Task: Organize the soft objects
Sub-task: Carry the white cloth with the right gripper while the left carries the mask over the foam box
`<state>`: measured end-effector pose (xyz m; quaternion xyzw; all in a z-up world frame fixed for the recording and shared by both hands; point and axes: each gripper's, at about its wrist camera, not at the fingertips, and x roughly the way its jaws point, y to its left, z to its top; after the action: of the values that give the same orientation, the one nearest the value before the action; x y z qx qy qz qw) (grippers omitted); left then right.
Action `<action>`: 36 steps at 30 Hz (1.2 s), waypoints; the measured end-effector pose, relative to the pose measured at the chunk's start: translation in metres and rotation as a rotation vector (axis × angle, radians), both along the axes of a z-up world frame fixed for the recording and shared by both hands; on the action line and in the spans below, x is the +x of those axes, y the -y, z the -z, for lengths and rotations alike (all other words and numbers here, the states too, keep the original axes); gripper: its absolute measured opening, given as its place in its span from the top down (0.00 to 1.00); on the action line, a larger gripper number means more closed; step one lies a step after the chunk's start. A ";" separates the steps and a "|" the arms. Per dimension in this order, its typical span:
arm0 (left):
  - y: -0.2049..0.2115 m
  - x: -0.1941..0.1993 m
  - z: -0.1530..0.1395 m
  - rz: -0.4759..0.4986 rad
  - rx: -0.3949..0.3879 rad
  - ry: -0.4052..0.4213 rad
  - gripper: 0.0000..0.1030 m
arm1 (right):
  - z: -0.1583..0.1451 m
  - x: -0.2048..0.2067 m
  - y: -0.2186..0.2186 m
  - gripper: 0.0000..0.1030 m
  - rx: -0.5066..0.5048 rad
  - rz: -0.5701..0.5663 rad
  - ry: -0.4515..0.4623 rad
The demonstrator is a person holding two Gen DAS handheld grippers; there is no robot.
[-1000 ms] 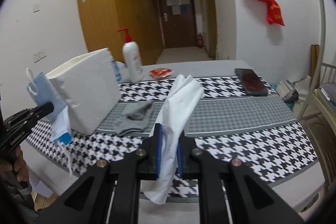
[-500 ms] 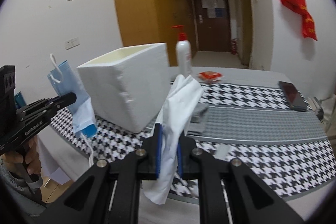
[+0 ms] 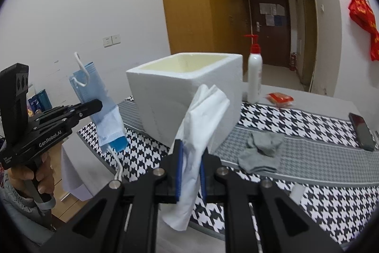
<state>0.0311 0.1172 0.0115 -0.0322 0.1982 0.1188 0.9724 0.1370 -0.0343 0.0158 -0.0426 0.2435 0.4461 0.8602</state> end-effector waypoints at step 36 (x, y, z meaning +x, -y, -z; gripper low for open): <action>-0.035 0.017 -0.072 -0.010 0.029 0.125 0.94 | -0.088 0.015 -0.044 0.85 0.056 -0.036 0.148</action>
<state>0.0481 0.1523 0.0831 -0.0263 0.1352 0.1244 0.9826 0.1523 0.0102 0.1037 -0.0556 0.1660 0.4636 0.8686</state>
